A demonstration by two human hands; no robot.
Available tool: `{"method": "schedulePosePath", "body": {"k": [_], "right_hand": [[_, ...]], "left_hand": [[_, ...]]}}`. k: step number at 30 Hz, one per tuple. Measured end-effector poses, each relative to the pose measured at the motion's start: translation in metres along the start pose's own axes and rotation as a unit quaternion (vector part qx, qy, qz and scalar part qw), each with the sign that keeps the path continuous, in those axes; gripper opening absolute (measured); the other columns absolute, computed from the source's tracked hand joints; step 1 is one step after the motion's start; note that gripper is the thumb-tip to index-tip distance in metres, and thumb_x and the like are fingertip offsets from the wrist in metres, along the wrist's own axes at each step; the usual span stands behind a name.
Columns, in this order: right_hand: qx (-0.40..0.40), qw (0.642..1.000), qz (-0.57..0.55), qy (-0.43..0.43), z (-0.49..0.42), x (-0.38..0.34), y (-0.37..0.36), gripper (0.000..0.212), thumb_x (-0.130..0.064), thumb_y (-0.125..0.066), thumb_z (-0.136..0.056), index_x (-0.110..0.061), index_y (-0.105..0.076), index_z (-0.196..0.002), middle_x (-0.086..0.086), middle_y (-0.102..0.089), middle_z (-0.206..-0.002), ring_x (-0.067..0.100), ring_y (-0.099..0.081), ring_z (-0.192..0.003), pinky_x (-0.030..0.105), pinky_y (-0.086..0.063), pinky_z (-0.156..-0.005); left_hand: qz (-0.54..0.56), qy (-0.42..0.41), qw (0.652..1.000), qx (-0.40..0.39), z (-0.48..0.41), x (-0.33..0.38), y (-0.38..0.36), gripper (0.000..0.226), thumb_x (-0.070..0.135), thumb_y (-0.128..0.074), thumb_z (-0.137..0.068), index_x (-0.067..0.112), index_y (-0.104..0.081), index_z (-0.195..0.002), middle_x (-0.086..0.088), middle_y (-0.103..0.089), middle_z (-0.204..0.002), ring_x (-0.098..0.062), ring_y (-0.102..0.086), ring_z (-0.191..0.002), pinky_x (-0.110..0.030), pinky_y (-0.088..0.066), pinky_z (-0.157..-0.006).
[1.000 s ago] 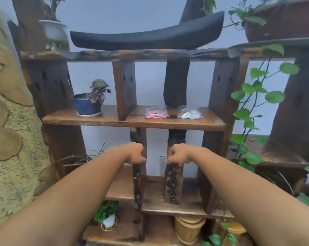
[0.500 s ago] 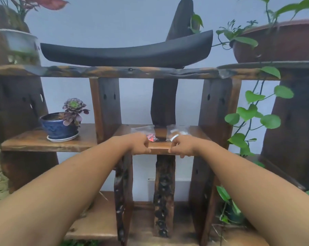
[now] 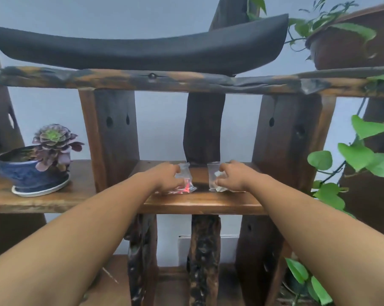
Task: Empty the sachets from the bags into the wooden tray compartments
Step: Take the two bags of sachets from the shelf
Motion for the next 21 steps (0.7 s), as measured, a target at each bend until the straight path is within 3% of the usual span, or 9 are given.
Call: {"method": "schedulePosePath", "body": {"k": [3,6,13,21], "right_hand": [[-0.009,1.000,0.013,-0.011,-0.029,0.008,-0.006,0.060,-0.052,-0.054,-0.091,-0.023,-0.043,-0.143,0.012,-0.045,-0.143,0.035,-0.054,-0.123,0.048,-0.047,-0.102],[-0.013,1.000,0.009,-0.002,-0.062,0.015,-0.010,0.054,-0.052,-0.048,-0.095,-0.020,-0.047,-0.139,0.011,-0.050,-0.137,0.033,-0.056,-0.115,0.040,-0.048,-0.092],[-0.018,1.000,0.008,-0.003,-0.123,0.037,-0.022,0.053,-0.055,-0.052,-0.092,-0.018,-0.052,-0.132,0.012,-0.056,-0.131,0.030,-0.056,-0.115,0.039,-0.045,-0.091],[-0.031,0.999,0.020,-0.016,-0.161,0.054,-0.030,0.054,-0.056,-0.047,-0.097,-0.015,-0.057,-0.131,0.011,-0.060,-0.133,0.030,-0.056,-0.119,0.037,-0.043,-0.093]], "left_hand": [[0.017,0.023,1.000,-0.001,-0.025,-0.012,-0.011,0.043,0.050,-0.051,-0.091,0.023,-0.061,-0.122,-0.002,-0.065,-0.122,-0.016,-0.060,-0.100,-0.030,-0.047,-0.085],[0.030,0.058,0.998,0.013,-0.053,-0.026,-0.016,0.035,0.050,-0.052,-0.089,0.023,-0.066,-0.108,0.000,-0.068,-0.107,-0.016,-0.061,-0.090,-0.034,-0.051,-0.082],[-0.006,0.048,0.998,0.028,-0.106,-0.042,-0.012,0.046,0.050,-0.049,-0.095,0.014,-0.061,-0.122,-0.008,-0.063,-0.126,-0.027,-0.058,-0.112,-0.041,-0.047,-0.097],[0.036,0.069,0.996,0.041,-0.144,-0.057,-0.018,0.059,0.065,-0.039,-0.095,0.017,-0.064,-0.118,-0.005,-0.066,-0.125,-0.024,-0.063,-0.105,-0.037,-0.046,-0.094]]}}
Point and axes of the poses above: each hand's wrist, its own z-axis away from the middle knuckle, its own y-axis out of the back of the hand, x = y × z, the point moved 8 cm from there along -z, towards the middle knuckle
